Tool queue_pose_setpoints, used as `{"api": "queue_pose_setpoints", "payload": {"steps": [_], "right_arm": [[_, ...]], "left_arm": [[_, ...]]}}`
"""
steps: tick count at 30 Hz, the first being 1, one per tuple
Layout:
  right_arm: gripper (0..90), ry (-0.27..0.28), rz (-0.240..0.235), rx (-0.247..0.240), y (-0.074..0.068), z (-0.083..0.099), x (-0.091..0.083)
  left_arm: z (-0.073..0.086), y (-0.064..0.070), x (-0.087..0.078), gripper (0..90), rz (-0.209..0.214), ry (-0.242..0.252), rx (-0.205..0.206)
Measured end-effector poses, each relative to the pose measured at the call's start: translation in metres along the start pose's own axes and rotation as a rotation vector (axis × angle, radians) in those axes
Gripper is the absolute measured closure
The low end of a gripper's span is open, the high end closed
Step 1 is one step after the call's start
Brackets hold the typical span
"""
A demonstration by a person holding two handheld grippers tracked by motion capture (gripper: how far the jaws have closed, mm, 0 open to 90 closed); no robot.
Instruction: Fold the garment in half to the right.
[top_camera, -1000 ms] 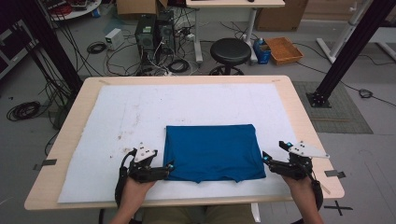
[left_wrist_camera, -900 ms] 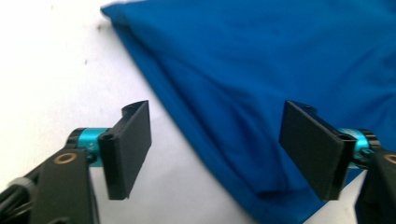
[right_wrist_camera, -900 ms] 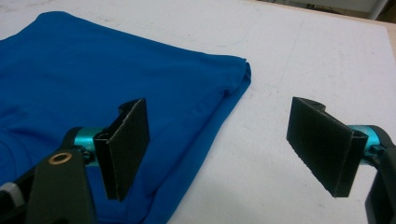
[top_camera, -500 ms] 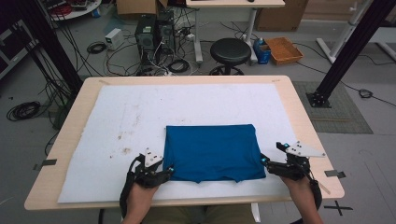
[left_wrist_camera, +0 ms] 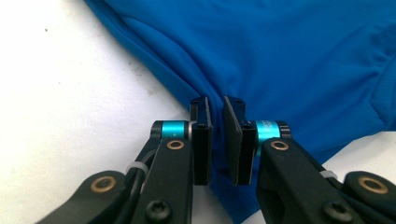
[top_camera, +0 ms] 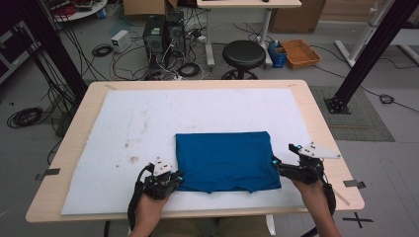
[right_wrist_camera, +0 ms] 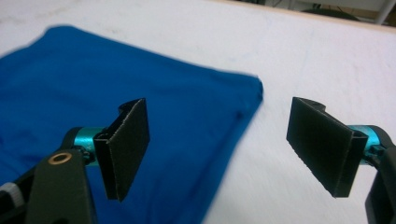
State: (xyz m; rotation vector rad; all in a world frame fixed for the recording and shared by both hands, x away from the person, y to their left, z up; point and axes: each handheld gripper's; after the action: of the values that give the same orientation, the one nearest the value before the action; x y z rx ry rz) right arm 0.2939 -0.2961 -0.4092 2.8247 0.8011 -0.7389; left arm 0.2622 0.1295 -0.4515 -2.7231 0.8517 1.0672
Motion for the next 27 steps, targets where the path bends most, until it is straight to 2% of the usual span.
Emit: {"api": "queue_pose_setpoints", "payload": {"steps": [2,5,7,10,15,18,22,24,27], "right_arm": [[20.5,0.01,-0.019,-0.021,-0.009,-0.014,0.007],[19.2,0.016,-0.077,-0.063,-0.023,-0.035,0.022],[19.2,-0.001,-0.124,-0.105,-0.035,-0.053,0.038],[19.2,-0.032,-0.166,-0.159,-0.055,-0.081,0.065],[19.2,-0.069,-0.215,-0.199,-0.088,-0.116,0.112],[19.3,-0.105,-0.235,-0.2,-0.105,-0.125,0.14],[19.8,-0.167,-0.249,-0.214,-0.126,-0.127,0.174],[29.2,-0.202,-0.259,-0.224,-0.136,-0.126,0.188],[33.9,-0.258,-0.254,-0.249,-0.15,-0.126,0.208]], "left_arm": [[0.0,-0.001,0.0,81.8,0.008,0.005,-0.009],[0.002,-0.003,0.0,81.8,0.02,0.01,-0.019],[0.002,-0.003,0.0,81.8,0.021,0.013,-0.02],[0.002,-0.005,0.0,81.9,0.032,0.009,-0.033],[0.003,-0.007,0.0,81.9,0.046,0.021,-0.047],[0.004,-0.008,0.0,81.9,0.057,0.027,-0.06],[0.004,-0.009,0.0,81.9,0.063,0.028,-0.064],[0.005,-0.01,0.0,81.9,0.07,0.031,-0.074],[0.005,-0.011,0.0,81.9,0.073,0.034,-0.081]]}}
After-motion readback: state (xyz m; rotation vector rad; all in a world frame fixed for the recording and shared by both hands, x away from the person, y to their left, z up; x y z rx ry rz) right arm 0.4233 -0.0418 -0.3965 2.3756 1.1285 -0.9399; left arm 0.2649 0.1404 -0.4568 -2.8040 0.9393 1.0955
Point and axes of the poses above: each handheld gripper's, and its own axes: x roughly forward along the jaws, z roughly out of its underside, y roughly to its right, and after that the axes turned 2 degrees about -y, right-handed
